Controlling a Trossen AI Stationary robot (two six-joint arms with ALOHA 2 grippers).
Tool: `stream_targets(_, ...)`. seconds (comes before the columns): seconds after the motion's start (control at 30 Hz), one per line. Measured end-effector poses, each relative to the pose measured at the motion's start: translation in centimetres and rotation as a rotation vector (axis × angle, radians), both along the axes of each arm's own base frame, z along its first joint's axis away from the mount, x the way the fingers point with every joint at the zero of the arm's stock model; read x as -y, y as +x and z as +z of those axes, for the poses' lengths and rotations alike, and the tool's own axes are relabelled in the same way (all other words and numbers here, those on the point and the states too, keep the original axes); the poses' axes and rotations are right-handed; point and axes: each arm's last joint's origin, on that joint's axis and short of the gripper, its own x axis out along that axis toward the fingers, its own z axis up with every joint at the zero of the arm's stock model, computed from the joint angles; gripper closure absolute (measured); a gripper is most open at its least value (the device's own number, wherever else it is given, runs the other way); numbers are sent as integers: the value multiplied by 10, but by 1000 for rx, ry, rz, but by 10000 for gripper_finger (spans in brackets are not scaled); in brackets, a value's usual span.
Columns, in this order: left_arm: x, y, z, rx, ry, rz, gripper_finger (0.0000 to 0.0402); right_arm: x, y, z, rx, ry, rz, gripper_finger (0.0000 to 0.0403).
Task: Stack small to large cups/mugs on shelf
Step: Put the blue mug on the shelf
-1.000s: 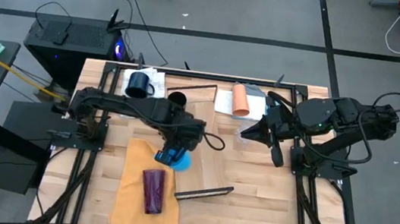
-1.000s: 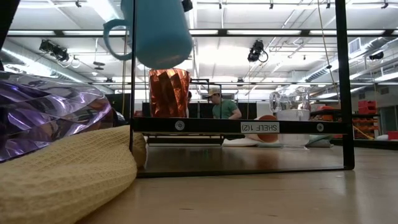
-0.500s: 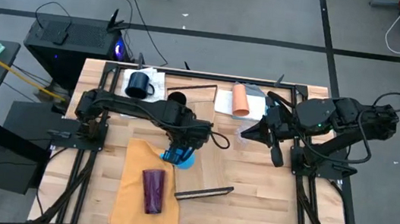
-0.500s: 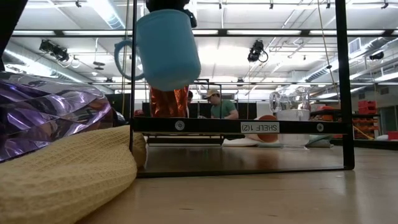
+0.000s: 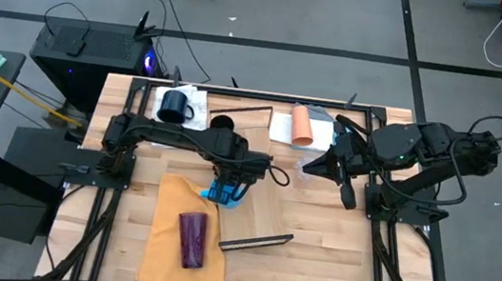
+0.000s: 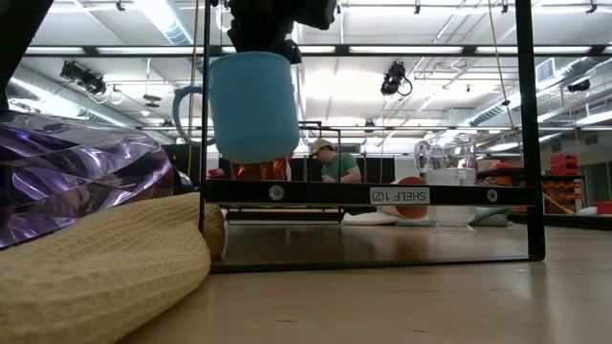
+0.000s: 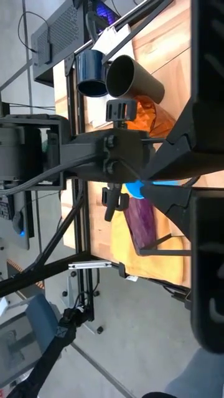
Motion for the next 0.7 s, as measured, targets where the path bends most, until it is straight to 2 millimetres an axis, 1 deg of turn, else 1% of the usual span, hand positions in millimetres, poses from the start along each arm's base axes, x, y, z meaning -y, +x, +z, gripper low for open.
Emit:
stream_targets(0.3,-8,1,-1,-8,3,2,392,0,0,0,2,-2,1,376)
stream_targets(0.5,-7,1,-2,-6,-24,-4,392,0,0,1,7,-4,3,376)
stream_targets(0.7,-7,6,-13,-45,-20,-21,392,0,0,1,7,-5,3,376)
